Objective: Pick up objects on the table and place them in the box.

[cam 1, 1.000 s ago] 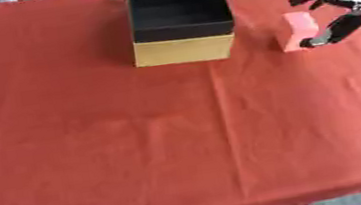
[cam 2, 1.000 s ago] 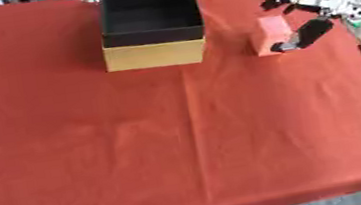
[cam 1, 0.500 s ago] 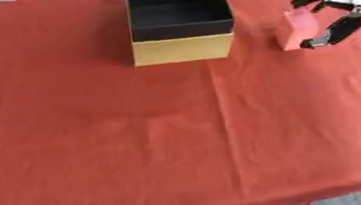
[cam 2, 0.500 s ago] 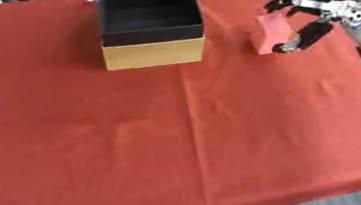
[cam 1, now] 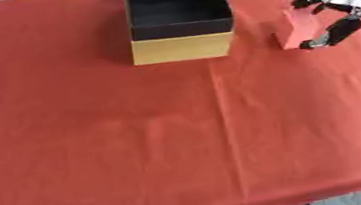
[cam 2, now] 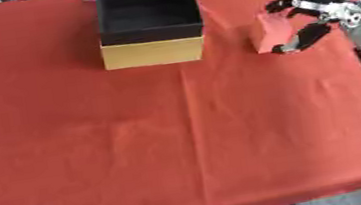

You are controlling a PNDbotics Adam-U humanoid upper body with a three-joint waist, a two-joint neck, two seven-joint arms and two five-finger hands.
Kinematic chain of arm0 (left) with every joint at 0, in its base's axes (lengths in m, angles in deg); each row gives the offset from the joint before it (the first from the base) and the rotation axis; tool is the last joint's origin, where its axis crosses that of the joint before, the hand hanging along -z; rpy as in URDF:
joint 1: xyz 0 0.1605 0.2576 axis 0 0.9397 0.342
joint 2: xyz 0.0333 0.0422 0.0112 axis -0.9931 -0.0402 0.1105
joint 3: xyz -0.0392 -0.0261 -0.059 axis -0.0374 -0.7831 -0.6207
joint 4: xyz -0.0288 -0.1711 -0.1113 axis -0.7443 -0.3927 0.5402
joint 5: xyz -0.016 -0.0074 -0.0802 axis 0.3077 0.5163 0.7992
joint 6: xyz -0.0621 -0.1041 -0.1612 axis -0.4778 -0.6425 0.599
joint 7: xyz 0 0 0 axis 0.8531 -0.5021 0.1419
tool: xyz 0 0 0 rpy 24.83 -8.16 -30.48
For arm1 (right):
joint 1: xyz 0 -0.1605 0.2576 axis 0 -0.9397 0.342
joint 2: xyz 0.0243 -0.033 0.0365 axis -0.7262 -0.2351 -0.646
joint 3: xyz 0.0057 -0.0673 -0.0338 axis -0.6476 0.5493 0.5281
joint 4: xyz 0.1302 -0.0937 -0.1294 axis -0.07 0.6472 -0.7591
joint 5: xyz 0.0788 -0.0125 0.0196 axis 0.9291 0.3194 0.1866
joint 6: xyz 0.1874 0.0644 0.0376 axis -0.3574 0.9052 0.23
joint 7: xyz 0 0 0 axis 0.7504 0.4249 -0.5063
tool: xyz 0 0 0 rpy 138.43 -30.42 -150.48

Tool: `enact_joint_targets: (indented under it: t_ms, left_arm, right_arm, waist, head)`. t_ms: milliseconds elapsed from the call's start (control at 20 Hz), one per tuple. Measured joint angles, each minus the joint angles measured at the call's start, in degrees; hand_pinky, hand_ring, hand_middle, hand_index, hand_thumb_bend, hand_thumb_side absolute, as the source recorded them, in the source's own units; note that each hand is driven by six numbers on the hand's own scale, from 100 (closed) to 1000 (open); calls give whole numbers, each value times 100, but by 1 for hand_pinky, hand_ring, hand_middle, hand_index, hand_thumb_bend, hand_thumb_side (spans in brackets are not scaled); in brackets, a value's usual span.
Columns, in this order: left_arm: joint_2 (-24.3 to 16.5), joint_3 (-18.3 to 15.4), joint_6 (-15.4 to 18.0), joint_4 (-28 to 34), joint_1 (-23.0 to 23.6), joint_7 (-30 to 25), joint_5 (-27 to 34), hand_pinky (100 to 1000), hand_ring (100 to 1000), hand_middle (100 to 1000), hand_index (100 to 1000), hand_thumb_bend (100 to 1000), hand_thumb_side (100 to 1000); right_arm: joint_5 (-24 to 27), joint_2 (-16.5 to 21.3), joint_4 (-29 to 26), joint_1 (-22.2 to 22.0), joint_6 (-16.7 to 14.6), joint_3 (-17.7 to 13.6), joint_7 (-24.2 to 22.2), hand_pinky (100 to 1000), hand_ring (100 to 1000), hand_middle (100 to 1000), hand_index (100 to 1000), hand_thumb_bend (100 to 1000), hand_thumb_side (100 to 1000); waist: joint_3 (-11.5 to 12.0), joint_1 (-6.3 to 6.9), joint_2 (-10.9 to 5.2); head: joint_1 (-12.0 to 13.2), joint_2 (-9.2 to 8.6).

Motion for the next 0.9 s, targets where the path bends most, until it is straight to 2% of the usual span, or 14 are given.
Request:
enact_joint_targets:
  t_ms: [300, 550, 900]
  left_arm:
    - [43, 1, 7, 0, 0, -19, 0, 805, 878, 833, 923, 100, 315]
    - [44, 1, 4, 0, 0, -32, 0, 806, 878, 834, 923, 100, 315]
    - [44, 1, -9, 0, 0, -45, 0, 806, 879, 834, 924, 100, 315]
  right_arm:
    - [-131, -28, 1, 19, -61, -11, 144, 867, 932, 759, 953, 484, 159]
    - [-283, -43, 1, 23, -99, -13, 389, 850, 883, 561, 917, 465, 129]
    - [-352, -43, -47, 19, -160, -13, 820, 823, 837, 462, 709, 419, 100]
  waist:
    - [13, 1, 1]
    - [25, 1, 2]
    - [24, -7, 2]
  head:
    - [-5, 0]
    - [-9, 0]
    - [-13, 0]
